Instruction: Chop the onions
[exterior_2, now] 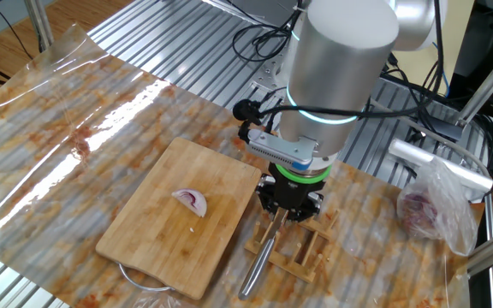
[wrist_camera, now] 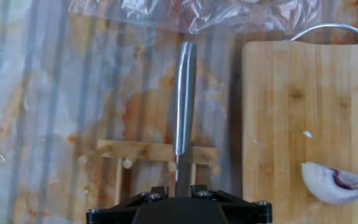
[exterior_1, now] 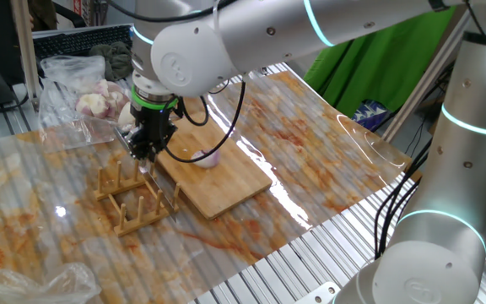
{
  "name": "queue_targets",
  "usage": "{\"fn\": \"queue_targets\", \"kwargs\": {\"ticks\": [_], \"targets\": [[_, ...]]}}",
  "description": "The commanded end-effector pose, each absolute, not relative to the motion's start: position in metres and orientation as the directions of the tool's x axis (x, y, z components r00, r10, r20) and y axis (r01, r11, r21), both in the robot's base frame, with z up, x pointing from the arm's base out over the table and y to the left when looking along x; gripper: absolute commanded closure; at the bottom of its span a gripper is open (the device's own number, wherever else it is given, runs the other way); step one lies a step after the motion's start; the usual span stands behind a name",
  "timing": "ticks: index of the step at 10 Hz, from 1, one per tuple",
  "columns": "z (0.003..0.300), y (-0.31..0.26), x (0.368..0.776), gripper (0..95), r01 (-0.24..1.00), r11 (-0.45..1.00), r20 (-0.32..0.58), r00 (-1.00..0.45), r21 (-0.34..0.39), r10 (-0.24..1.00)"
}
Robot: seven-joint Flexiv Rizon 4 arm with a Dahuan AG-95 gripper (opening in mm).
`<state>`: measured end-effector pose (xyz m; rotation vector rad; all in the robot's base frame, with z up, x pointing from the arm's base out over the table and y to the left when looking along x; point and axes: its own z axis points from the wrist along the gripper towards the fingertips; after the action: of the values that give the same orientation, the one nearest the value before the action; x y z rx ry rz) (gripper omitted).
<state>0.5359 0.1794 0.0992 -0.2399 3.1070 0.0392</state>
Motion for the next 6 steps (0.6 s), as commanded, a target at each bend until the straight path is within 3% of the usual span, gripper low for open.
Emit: {"fn": "queue_targets", "kwargs": {"ticks": [1,6], "targets": [[0.0954,0.1797,0.5371,76.0,-0.149,0.989,-0.032,-0.988,0.017,-0.148],[0.0859,0.1804,0.5370,76.0,-0.138,0.990,-0.035,-0.990,0.019,-0.137]]}}
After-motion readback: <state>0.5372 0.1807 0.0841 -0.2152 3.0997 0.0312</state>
